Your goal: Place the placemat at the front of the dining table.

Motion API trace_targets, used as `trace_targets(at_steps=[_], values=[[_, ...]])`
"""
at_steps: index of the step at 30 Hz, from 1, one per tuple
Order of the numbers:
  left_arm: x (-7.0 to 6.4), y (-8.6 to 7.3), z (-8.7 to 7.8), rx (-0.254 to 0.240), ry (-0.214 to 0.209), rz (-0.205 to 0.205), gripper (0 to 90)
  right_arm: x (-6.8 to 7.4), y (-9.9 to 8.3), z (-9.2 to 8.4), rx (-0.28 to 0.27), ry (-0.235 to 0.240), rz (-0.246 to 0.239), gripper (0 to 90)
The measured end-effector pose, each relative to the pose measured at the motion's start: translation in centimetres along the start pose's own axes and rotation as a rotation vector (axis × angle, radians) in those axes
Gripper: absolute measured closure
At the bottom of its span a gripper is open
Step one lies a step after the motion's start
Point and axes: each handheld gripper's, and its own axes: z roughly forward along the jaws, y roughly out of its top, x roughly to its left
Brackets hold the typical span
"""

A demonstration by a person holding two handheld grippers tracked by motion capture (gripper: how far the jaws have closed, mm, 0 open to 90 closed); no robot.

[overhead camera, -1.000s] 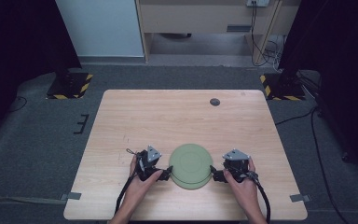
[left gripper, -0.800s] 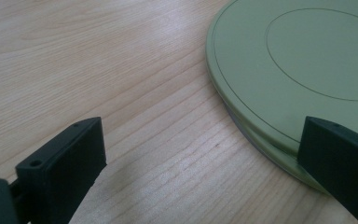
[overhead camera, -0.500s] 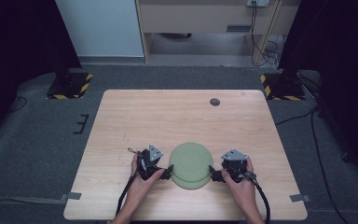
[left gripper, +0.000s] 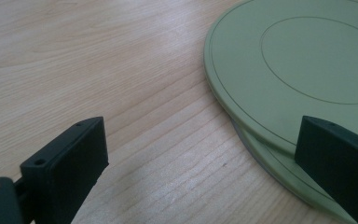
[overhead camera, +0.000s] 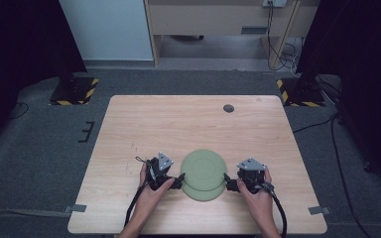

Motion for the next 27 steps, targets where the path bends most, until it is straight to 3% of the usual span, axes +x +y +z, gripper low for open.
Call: trace_targets(at_steps=[6,18,27], values=[[0.0,-0.2,0.5,0.017,0.003,0.000,1.0,0.4,-0.2,0.3,0.024,0.013,-0.022,4.9],[0.3,0.1,1.0,0.009,0.015,-0.025,0.0,0.6,0.0,1.1,0.009,-0.056,-0.036,2.9],[-0.1,0.2,0.4,-0.004,0.005,-0.020,1.9,0.6,-0.1,0.5,0.018,0.000,-0.030,4.7]])
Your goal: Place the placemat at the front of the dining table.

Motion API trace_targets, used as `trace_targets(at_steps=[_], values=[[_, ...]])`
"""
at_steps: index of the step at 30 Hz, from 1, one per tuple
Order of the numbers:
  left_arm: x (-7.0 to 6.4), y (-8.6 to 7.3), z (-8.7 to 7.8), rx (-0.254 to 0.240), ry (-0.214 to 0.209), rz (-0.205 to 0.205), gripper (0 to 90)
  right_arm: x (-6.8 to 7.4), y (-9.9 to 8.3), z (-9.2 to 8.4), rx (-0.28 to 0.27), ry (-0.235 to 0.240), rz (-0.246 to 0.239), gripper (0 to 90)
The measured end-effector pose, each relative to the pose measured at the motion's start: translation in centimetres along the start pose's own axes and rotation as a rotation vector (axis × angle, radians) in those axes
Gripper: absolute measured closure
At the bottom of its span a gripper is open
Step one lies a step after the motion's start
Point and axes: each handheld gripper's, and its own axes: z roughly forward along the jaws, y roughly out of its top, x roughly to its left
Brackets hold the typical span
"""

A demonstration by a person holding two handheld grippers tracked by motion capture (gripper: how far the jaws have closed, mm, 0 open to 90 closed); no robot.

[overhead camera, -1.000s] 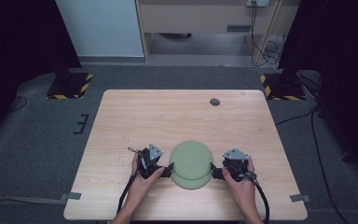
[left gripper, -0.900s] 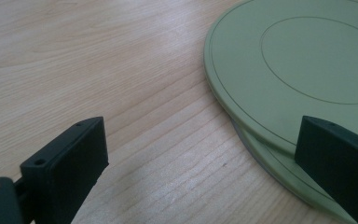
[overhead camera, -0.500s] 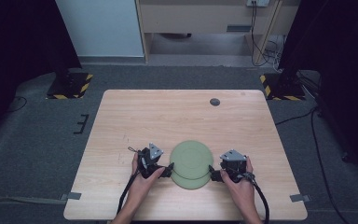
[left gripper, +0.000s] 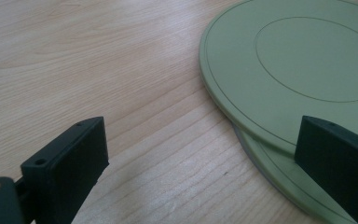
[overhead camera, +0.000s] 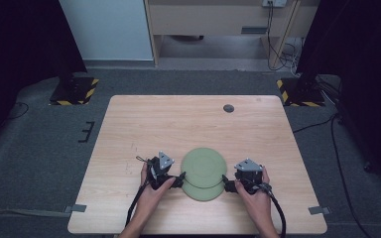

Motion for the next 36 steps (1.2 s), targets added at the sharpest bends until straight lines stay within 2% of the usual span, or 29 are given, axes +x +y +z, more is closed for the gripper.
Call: trace_targets(at_steps=[3,8,15,20,23,25,30,36], values=[[-0.23,-0.10,0.35,0.015,-0.001,0.009,1.9,0.22,-0.09,0.15,0.017,0.007,-0.010,4.7],[-0.06,-0.08,0.48,0.014,-0.002,-0.002,0.0,0.36,-0.05,0.31,0.005,0.000,-0.009,3.6],[-0.17,0.02,0.66,0.010,0.011,-0.011,0.0,0.35,0.01,0.61,-0.012,-0.036,0.001,3.2],[-0.39,-0.01,0.50,0.017,0.015,-0.013,1.5,0.22,-0.02,0.48,-0.005,-0.028,0.007,4.6],[-0.69,-0.09,0.38,0.026,-0.002,-0.001,1.9,0.12,-0.10,0.22,0.003,-0.013,0.008,4.6],[-0.92,-0.20,0.35,0.021,0.007,0.008,1.8,0.15,-0.16,0.15,0.004,-0.003,0.008,4.7],[-0.76,-0.17,0.48,0.024,0.003,-0.003,0.0,0.38,-0.13,0.36,-0.001,-0.001,0.005,4.9],[-0.55,-0.06,0.72,0.022,0.003,-0.017,0.0,0.49,0.01,0.66,-0.007,-0.020,0.012,2.8]])
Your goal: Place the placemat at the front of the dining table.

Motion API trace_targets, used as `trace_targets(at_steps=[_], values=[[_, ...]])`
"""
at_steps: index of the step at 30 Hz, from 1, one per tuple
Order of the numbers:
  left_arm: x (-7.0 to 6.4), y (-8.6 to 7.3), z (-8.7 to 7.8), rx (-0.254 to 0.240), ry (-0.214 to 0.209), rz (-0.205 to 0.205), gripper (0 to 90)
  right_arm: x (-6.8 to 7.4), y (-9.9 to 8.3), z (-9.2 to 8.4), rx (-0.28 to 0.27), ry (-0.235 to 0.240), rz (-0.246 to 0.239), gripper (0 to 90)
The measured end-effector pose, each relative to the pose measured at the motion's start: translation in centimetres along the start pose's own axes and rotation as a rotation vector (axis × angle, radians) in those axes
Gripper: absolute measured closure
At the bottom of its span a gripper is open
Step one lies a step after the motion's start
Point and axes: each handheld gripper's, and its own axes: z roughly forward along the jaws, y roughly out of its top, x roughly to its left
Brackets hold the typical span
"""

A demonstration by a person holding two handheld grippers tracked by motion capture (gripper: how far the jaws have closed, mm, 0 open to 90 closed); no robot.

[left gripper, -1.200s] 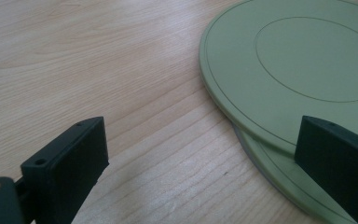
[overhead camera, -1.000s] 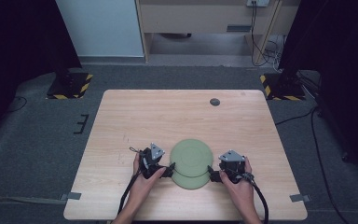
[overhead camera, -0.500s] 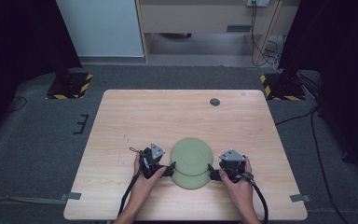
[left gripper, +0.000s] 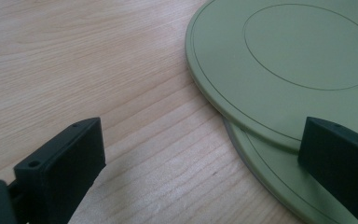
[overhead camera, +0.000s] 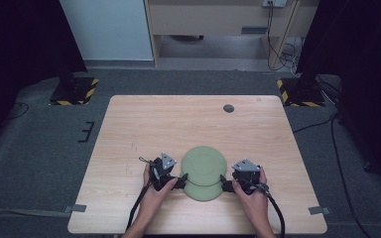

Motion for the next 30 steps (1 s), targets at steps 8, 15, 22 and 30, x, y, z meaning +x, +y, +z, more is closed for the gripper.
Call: trace_targets(at_steps=[8,15,22,30], values=[[0.0,0.1,-0.6,-0.007,-0.012,0.011,1.7,-0.2,0.1,-0.4,0.019,0.011,-0.013,5.0],[0.7,0.6,-1.6,-0.033,-0.021,0.012,2.5,-1.2,0.7,-0.7,0.068,0.084,-0.023,6.7],[1.9,1.3,-2.3,-0.058,-0.022,-0.018,2.9,-2.2,2.0,-0.2,0.128,0.113,-0.074,6.5],[2.7,1.5,-2.1,-0.043,-0.031,-0.052,2.7,-3.7,5.4,1.3,0.173,0.189,-0.095,6.8]])
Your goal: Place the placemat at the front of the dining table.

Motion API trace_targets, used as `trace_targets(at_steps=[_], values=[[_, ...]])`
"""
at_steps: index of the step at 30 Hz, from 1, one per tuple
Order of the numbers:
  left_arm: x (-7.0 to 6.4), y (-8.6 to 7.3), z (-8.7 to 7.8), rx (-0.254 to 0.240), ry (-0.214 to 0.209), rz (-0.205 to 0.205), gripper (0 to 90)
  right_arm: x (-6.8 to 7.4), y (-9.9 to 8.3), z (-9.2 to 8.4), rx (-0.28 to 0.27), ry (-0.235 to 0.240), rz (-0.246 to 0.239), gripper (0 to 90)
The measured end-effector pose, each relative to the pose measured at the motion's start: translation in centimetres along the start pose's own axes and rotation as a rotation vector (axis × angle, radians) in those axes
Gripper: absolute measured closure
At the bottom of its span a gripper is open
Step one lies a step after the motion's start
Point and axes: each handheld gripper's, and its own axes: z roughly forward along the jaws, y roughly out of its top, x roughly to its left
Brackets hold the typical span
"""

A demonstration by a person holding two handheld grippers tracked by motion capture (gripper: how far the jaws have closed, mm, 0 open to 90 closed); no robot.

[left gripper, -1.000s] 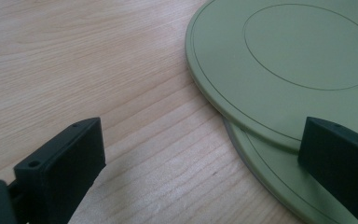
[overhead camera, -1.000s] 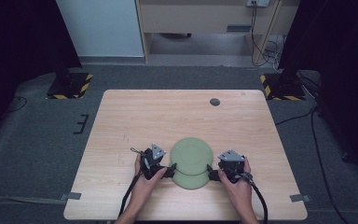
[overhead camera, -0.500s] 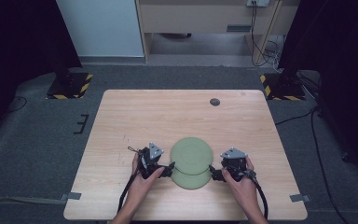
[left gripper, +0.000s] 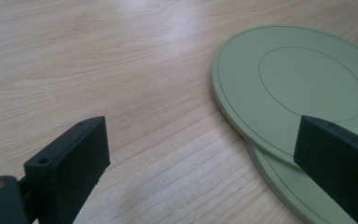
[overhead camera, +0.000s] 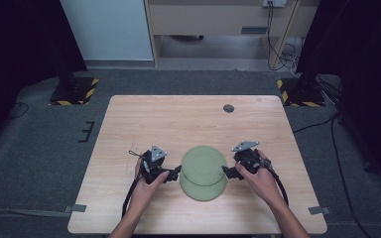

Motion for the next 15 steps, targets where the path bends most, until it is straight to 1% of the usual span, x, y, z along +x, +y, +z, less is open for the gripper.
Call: trace_targets(at_steps=[1,2,3,4,5,6,8,9,10,11,13,15], values=[[0.0,0.0,0.0,0.004,-0.001,0.005,2.7,0.0,0.0,0.0,0.000,0.000,0.000,6.8],[0.0,0.0,0.1,0.012,0.004,0.011,2.6,-0.3,0.7,0.1,-0.005,-0.011,-0.005,7.8],[0.0,0.0,0.2,0.022,0.005,0.019,2.6,-0.3,0.7,0.1,-0.005,-0.011,-0.005,7.8],[0.0,0.0,0.4,0.037,0.001,0.034,2.7,-0.3,1.1,0.2,0.005,-0.006,-0.010,7.8],[0.1,0.1,0.5,0.047,0.000,0.050,2.4,-0.5,1.9,0.6,0.015,0.005,-0.009,7.5],[0.1,0.2,0.6,0.047,-0.003,0.052,2.5,-0.6,2.2,0.7,0.019,0.007,-0.010,7.4],[0.5,0.4,0.6,0.031,-0.003,0.036,2.2,-0.7,3.0,1.0,0.023,0.011,-0.004,7.5],[0.7,0.4,0.7,0.028,-0.002,0.031,2.3,-0.8,3.5,1.2,0.028,0.021,-0.002,7.5],[0.7,0.4,0.7,0.028,-0.002,0.031,2.5,-0.8,3.5,1.2,0.028,0.021,-0.002,7.5],[1.0,0.3,1.0,0.033,-0.001,0.017,2.5,-1.0,4.2,1.5,0.020,0.032,0.004,7.5],[1.3,0.2,1.2,0.046,-0.003,0.006,2.7,-1.1,5.0,1.9,0.034,0.041,0.012,7.3],[1.5,0.1,1.3,0.044,-0.012,-0.013,2.6,-1.3,5.6,2.3,0.022,0.060,0.020,7.6]])
